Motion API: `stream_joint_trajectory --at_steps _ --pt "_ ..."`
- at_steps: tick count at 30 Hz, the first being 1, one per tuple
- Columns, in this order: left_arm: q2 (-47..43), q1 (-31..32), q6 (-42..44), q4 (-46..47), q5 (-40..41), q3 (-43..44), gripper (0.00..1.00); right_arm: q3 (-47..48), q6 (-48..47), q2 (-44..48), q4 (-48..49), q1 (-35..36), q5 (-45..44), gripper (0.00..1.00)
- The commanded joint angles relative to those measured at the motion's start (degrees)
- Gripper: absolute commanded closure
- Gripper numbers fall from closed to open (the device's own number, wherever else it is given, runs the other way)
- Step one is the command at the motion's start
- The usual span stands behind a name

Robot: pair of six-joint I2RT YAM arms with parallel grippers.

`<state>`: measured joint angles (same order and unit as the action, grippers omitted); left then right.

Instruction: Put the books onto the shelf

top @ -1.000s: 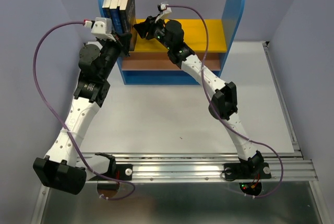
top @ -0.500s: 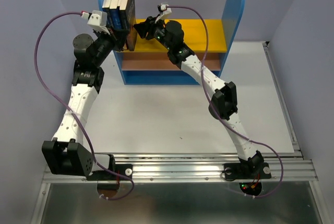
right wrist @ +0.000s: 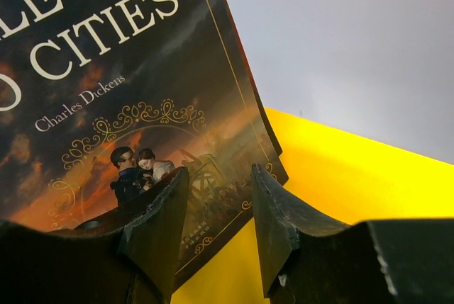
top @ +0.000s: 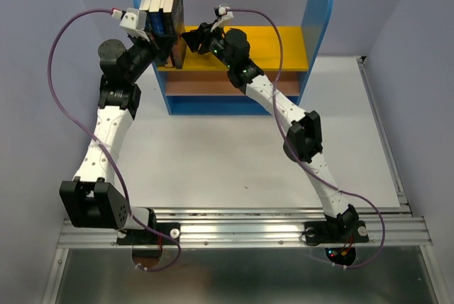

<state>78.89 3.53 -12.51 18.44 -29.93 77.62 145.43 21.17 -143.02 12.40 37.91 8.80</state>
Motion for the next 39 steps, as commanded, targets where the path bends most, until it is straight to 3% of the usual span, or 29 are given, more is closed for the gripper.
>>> stream_joint_trajectory --at_steps 1,14,21,32,39 --pt "1.26 -0.19 1.61 2.57 3.55 3.23 1.00 -0.58 -0.42 -2.26 0.34 3.31 4.74 0.53" --pt "4.52 -0.72 2.06 1.78 6.91 3.32 1.00 -1.81 -0.95 -1.91 0.43 3.31 4.65 0.49" --pt "2.15 -1.33 2.49 4.06 6.56 -3.77 1.00 -4.70 -1.92 -0.42 0.52 3.31 4.91 0.48" --pt "-0.67 -2.65 3.46 8.98 1.28 -10.74 1.00 -7.88 -2.36 2.13 0.69 3.31 5.18 0.48" --pt "1.26 -5.90 4.43 14.61 -8.10 -10.13 1.00 -7.88 -2.54 2.48 0.08 3.31 5.35 0.48"
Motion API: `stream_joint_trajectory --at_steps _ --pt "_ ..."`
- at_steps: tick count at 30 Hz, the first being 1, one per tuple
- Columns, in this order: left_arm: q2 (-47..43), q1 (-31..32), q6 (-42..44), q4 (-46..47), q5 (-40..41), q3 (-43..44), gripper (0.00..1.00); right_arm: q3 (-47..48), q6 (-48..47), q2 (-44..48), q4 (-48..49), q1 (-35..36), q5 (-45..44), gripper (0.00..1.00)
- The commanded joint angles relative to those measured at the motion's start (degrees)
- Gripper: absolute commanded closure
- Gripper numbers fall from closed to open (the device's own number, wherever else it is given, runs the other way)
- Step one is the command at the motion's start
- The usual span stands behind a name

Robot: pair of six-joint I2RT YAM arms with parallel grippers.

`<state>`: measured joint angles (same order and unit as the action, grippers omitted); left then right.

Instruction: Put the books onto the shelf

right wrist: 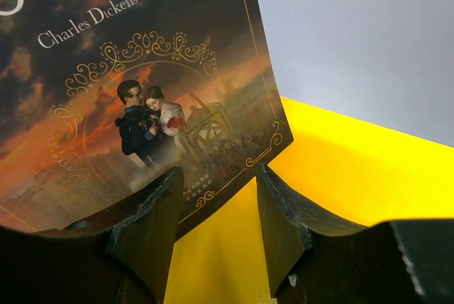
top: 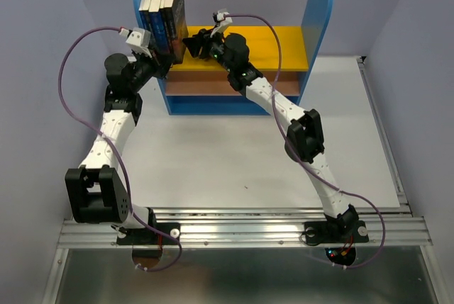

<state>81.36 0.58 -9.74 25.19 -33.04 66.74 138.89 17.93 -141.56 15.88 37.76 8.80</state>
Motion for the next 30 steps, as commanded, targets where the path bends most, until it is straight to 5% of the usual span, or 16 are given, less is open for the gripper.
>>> stream_joint_trajectory --at_steps 1,20,30 --pt "-0.77 -3.21 1.74 7.86 -6.15 1.11 1.00 -1.43 0.61 1.11 -3.40 3.46 5.44 0.48" --pt "3.45 -5.32 4.46 7.25 -7.22 5.24 1.00 -1.16 0.96 1.20 -4.01 3.46 6.23 0.48" --pt "0.47 -7.43 9.46 1.19 -15.27 4.98 1.00 -1.34 0.79 1.46 -4.80 3.46 6.32 0.48"
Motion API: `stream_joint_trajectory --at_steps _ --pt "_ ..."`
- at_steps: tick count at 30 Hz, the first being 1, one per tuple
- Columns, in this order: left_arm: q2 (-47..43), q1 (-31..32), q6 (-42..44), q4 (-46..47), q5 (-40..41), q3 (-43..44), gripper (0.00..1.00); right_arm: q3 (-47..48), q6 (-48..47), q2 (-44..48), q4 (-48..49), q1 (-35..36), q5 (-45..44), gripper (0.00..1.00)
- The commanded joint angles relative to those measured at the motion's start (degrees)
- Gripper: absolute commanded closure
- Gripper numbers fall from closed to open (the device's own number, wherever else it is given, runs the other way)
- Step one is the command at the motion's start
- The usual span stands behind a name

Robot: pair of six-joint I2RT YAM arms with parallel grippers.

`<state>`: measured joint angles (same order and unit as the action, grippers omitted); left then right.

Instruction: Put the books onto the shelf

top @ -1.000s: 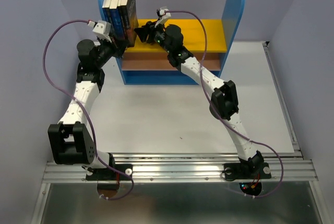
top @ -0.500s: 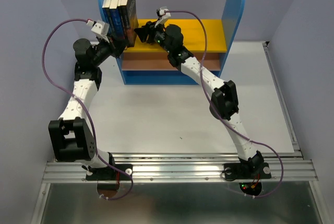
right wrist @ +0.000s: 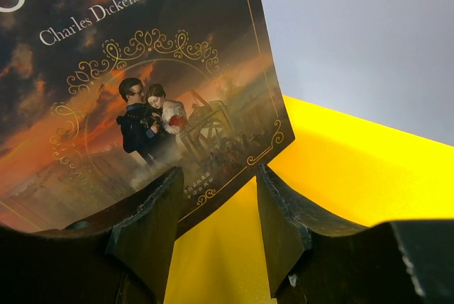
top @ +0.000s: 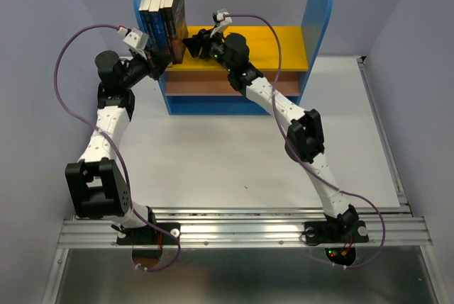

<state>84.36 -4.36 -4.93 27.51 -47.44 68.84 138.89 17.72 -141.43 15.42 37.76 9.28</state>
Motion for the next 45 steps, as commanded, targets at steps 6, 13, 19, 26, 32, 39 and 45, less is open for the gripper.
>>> stream_joint_trajectory --at_steps 6,13,19,26,32,39,45 --pt "-2.71 -2.50 7.47 -3.24 -2.31 3.14 1.00 -1.78 1.18 1.50 -4.35 3.46 5.93 0.48" --pt "-0.69 -2.58 8.36 -4.57 0.16 5.78 1.00 -2.22 1.01 1.50 -4.08 3.46 5.84 0.48" --pt "0.11 -2.58 8.62 -4.74 2.87 6.83 1.00 -2.22 1.01 1.42 -3.91 3.46 5.93 0.48" --pt "0.81 -2.50 8.88 -5.01 4.20 7.54 1.00 -2.31 1.27 1.24 -4.08 3.46 6.19 0.48" --pt "-0.24 -2.58 9.67 -5.71 2.88 6.92 1.00 -2.48 1.45 1.50 -4.08 3.46 6.37 0.48" --pt "-2.26 -2.50 8.89 -6.85 -0.11 7.19 1.00 -4.24 1.71 3.35 -4.43 3.46 4.44 0.48" --pt "-4.20 -2.32 6.52 -6.94 -1.08 7.71 0.92 -6.43 1.88 5.81 -4.96 3.46 1.10 0.45"
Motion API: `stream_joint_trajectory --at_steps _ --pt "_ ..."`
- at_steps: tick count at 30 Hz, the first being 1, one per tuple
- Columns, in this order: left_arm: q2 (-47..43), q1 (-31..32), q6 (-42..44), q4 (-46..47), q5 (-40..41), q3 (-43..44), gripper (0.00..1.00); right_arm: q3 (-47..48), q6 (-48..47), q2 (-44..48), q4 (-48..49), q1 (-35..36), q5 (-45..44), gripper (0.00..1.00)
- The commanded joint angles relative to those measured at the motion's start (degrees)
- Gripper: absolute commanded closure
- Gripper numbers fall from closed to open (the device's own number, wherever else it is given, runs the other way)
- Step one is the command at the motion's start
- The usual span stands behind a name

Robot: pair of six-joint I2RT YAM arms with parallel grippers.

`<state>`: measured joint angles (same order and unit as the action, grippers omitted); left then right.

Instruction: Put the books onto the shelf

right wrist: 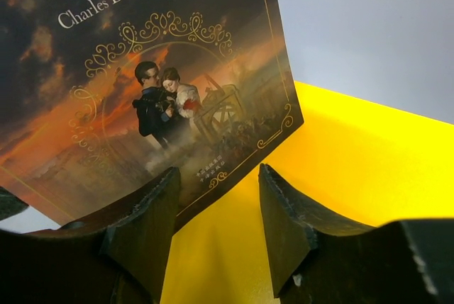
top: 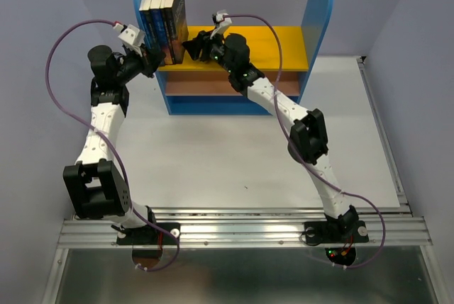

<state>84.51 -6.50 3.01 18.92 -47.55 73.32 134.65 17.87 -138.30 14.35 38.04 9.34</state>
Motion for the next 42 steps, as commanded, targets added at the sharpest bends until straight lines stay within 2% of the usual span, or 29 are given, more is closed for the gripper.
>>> stream_joint_trajectory --at_steps 1,2,6,8,12,15,17,18,27,30,31,34,38,41,42 --pt "-5.14 -0.26 -1.95 1.65 -1.14 3.41 0.83 -2.46 2.08 2.95 -4.06 3.18 -0.54 0.43" --pt "-5.49 -0.09 -2.56 1.65 -1.32 3.41 0.82 -2.64 2.69 3.56 -4.85 3.18 -1.34 0.44" --pt "-7.69 0.44 -5.11 1.48 -1.14 4.02 0.57 -3.16 2.61 4.79 -6.26 3.18 -5.20 0.42" --pt "-8.48 0.70 -5.64 1.56 -1.14 4.46 0.56 -3.25 2.78 5.49 -7.05 3.18 -7.32 0.41" --pt "-10.50 1.32 -6.26 1.47 -0.97 4.64 0.39 -5.18 3.14 7.78 -7.76 3.18 -11.71 0.40" --pt "-12.00 1.93 -7.14 1.12 0.09 5.17 0.32 -7.38 3.75 10.15 -8.46 3.18 -16.63 0.35" --pt "-13.84 3.15 -6.70 0.95 2.27 4.99 0.05 -9.30 3.49 12.08 -8.46 3.18 -19.00 0.35" --pt "-13.85 3.16 -6.70 0.95 2.29 4.99 0.01 -9.75 3.40 12.70 -8.46 3.18 -19.01 0.35" --pt "-17.54 6.15 -8.36 1.03 9.49 4.81 0.01 -12.57 2.35 17.62 -13.29 3.18 -28.06 0.33" --pt "-17.80 8.52 -8.72 0.33 10.19 5.69 0.01 -13.80 2.35 19.56 -16.09 3.18 -30.79 0.27" --pt "-17.71 9.92 -8.63 -0.19 11.07 6.56 0.01 -14.41 2.17 20.69 -16.63 3.18 -31.66 0.18" --pt "-17.36 12.65 -7.05 -2.99 13.52 8.15 0.01 -16.51 1.73 23.15 -17.69 3.18 -32.20 0.00" --pt "-16.05 18.44 -6.69 -5.99 16.87 11.75 0.01 -22.66 0.94 30.61 -18.30 3.18 -27.73 0.00" --pt "-14.55 21.87 -9.33 -7.14 21.00 14.38 0.01 -29.95 1.64 35.89 -20.15 3.18 -24.56 0.00" --pt "-13.85 22.84 -10.03 -7.92 22.40 15.18 0.01 -35.28 2.25 40.17 -20.24 3.18 -24.38 0.00"
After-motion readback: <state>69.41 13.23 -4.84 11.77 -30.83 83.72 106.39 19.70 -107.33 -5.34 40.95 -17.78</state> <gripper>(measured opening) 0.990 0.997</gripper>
